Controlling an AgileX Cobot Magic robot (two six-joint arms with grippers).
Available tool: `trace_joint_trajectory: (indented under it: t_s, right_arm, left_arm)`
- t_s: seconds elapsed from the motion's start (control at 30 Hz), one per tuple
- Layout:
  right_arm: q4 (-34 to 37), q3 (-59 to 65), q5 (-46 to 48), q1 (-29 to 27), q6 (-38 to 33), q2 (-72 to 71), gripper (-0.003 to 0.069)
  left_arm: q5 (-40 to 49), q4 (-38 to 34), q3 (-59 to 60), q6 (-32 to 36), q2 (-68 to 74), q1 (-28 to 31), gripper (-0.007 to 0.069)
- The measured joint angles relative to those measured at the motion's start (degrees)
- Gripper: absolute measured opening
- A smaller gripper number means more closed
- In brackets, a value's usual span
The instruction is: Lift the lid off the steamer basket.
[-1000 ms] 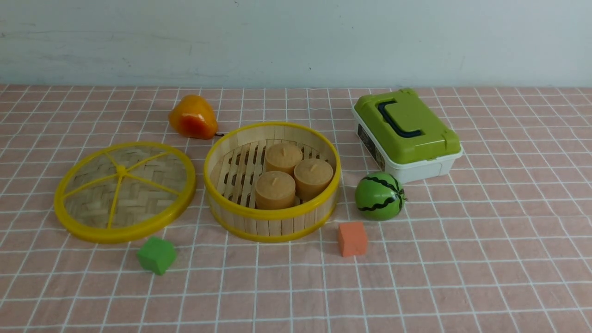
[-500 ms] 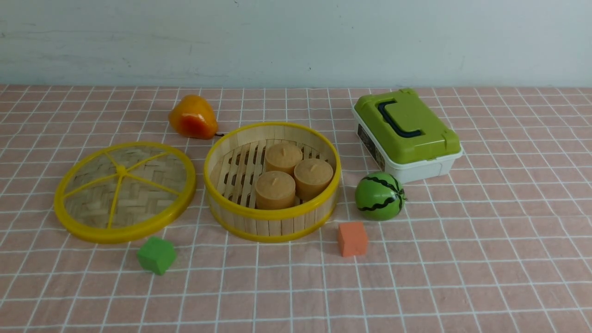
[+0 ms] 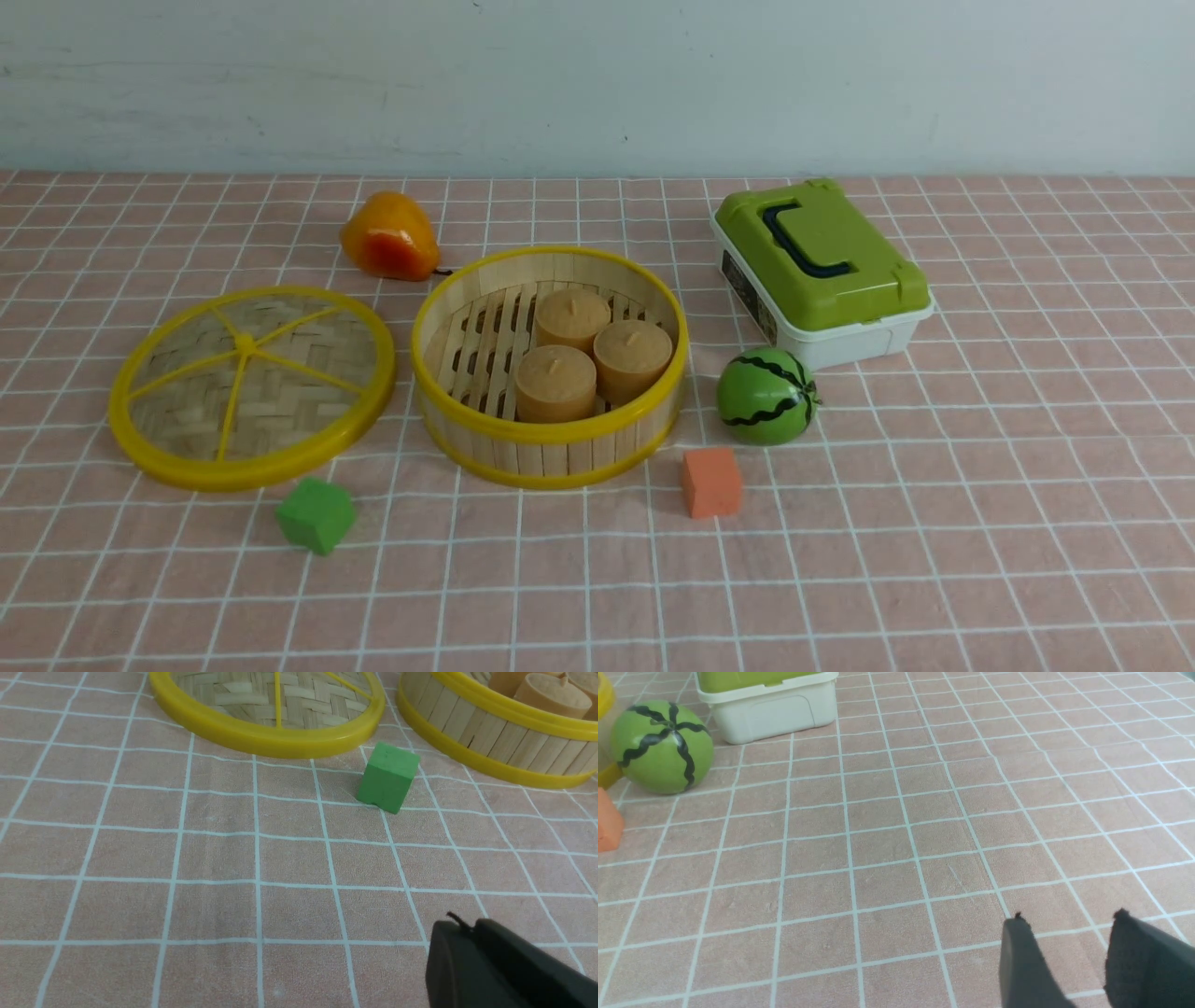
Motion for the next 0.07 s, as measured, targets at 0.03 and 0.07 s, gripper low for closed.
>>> trace_joint_trajectory:
  t_s: [0.03, 0.07]
  right_arm:
    - [0.0, 0.0, 0.0, 0.0, 0.0, 0.0, 0.0241]
    - [0.0, 0.0, 0.0, 0.0, 0.0, 0.0, 0.0241]
  left_arm:
    - [0.0, 0.0, 0.0, 0.0, 0.0, 0.0, 0.0039]
    - [0.0, 0.0, 0.0, 0.0, 0.0, 0.0, 0.0039]
